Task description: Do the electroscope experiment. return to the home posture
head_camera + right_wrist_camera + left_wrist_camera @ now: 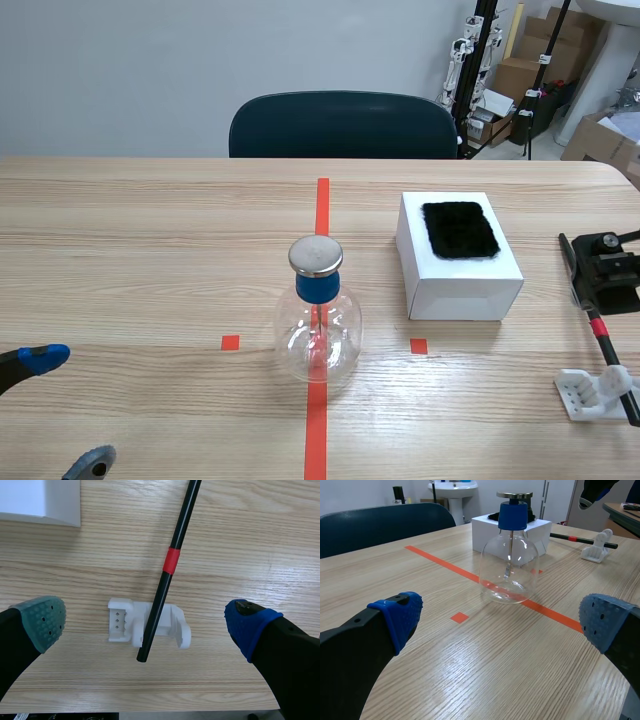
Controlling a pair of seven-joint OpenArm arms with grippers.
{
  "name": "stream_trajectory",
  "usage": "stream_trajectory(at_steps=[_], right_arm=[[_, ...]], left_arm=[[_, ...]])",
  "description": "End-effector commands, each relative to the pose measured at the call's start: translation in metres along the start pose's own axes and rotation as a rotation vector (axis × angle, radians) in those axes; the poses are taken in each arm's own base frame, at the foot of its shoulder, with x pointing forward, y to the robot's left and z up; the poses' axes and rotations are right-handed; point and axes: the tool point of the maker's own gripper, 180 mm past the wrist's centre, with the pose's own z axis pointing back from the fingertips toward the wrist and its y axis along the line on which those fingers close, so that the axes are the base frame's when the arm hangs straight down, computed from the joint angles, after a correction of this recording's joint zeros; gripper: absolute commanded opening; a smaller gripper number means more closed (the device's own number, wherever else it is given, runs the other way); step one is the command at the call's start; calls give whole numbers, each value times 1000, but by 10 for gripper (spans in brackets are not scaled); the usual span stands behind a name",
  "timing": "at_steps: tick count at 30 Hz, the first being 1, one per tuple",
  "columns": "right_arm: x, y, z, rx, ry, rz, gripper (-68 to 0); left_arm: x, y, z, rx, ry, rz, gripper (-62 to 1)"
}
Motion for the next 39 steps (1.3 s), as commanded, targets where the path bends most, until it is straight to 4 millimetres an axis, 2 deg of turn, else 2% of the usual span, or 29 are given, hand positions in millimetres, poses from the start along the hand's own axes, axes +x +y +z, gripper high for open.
stream_trajectory(at_steps=[1, 23, 28, 34, 39], right_arm=[[9, -9, 5, -23, -25, 2, 4], [6, -6, 1, -13, -59, 39, 4], [-1, -2, -6, -6, -139, 113, 4], [1, -1, -7, -46, -317, 200, 4], [-8, 18, -4, 14, -418, 337, 4]], left_arm=[[6, 4, 1, 6, -18, -5, 14], [6, 4, 1, 6, -18, -5, 14], [6, 4, 1, 6, -18, -5, 14], [6, 4, 1, 6, -18, -5, 14], [12, 7, 5, 16, -33, -5, 14]])
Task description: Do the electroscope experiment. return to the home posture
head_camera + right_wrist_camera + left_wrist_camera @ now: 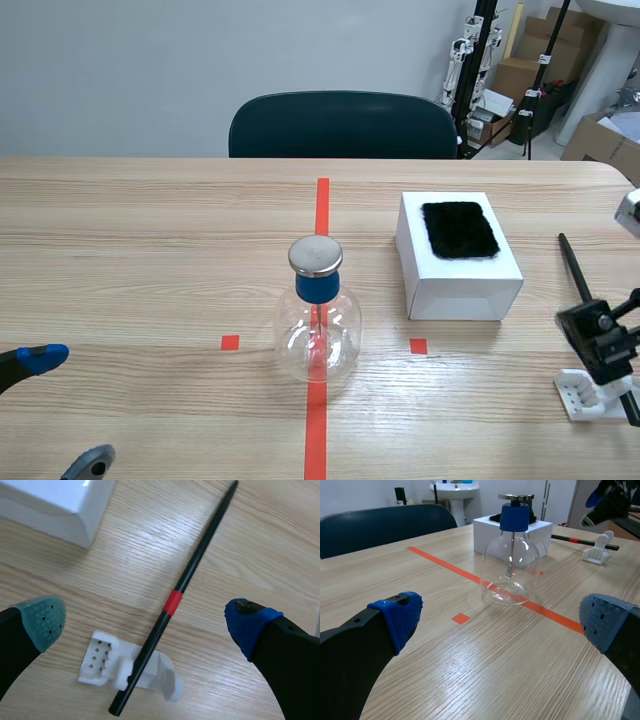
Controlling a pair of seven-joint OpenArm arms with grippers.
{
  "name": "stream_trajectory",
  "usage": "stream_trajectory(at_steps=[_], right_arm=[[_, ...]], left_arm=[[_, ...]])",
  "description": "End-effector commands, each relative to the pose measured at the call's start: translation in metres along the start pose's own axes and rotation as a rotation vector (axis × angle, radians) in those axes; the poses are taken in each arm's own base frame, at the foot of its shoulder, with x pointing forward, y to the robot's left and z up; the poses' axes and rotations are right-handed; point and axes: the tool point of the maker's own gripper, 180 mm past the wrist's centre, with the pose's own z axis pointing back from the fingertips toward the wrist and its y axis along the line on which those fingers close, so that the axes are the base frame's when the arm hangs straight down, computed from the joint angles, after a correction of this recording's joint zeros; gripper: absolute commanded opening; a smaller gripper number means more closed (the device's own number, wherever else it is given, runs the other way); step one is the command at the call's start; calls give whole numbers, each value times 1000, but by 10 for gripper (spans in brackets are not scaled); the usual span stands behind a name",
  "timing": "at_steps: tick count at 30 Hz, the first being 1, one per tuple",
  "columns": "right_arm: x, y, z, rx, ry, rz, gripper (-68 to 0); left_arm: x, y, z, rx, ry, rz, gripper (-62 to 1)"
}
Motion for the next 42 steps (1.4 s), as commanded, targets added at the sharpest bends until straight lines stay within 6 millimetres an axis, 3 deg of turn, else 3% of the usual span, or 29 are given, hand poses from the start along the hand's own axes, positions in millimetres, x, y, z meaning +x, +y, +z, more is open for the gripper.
stream_trajectory(at_steps=[1, 10, 17, 26, 32, 39, 42], right_arm=[[8, -3, 5, 6, -44, 52, 4], [49, 36, 31, 161, -245, 180, 4], [67, 78, 57, 306, -355, 227, 4], [69, 118, 88, 437, -443, 279, 4], [75, 125, 97, 469, -486, 288, 4], [61, 140, 110, 508, -516, 358, 4], [64, 138, 114, 490, -552, 325, 4]], left_arm=[[15, 6, 5, 12, -35, -1, 14], [58, -1, 19, 24, -62, 0, 14], [88, -5, 23, 80, -28, -14, 14], [113, -35, 17, 81, 38, 19, 14], [117, -45, 7, 130, 93, -13, 14], [119, -53, -14, 161, 157, -48, 14], [127, -60, -21, 148, 153, -52, 14]])
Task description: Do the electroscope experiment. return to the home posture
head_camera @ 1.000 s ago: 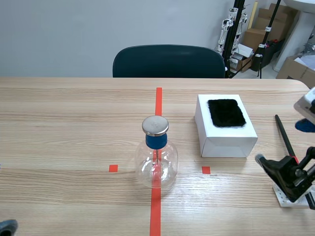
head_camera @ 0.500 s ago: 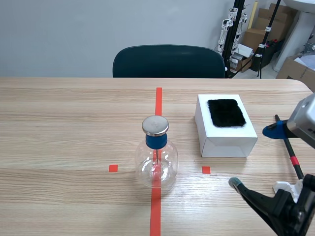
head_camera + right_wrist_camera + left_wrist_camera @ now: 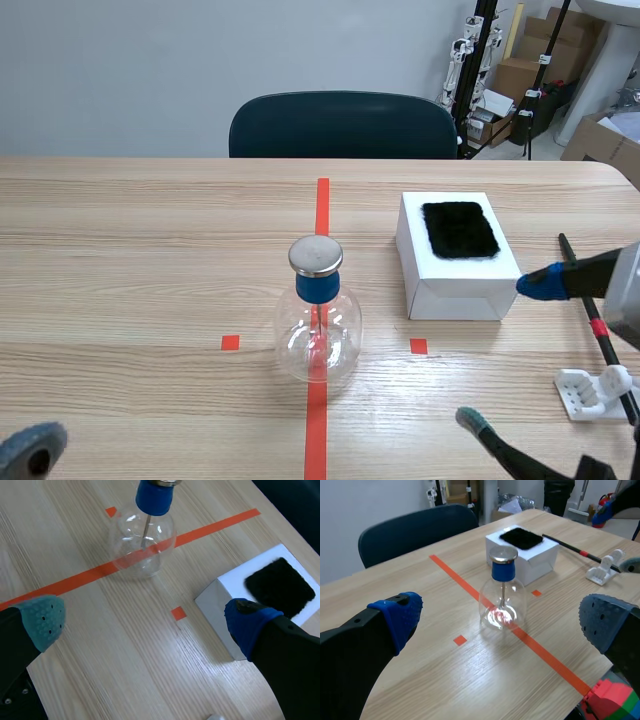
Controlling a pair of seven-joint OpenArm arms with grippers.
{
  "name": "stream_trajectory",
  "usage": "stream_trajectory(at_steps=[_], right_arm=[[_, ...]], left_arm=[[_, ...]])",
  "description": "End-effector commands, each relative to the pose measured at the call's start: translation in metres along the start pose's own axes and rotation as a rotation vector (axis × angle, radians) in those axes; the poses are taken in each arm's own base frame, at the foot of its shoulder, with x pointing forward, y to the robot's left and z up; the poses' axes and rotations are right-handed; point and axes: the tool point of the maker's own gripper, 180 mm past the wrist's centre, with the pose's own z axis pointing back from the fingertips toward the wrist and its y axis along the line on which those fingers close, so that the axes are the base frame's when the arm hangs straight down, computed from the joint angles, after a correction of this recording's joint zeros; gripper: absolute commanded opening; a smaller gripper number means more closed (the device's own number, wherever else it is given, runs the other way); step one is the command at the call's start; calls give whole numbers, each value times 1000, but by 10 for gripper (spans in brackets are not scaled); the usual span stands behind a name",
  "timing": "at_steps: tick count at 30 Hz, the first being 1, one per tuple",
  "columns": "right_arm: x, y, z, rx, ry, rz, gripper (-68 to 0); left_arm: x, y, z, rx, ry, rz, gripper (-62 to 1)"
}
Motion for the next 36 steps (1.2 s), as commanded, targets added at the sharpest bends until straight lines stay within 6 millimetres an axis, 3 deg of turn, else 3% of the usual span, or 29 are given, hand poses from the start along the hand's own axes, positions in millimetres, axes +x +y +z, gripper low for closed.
stream_trajectory(at_steps=[1, 7, 15, 36], right_arm=[[13, -9, 2, -29, -54, 4, 4], [29, -20, 10, -67, -146, -50, 4], [29, -20, 11, -64, -147, -50, 4], [31, -28, 13, -123, -168, -68, 4]], left_arm=[[8, -6, -1, -12, -10, 13, 14], [22, -15, -3, -17, -24, 5, 14], [10, -21, 0, -48, 49, 12, 14], [11, -21, 0, -46, 46, 15, 14]])
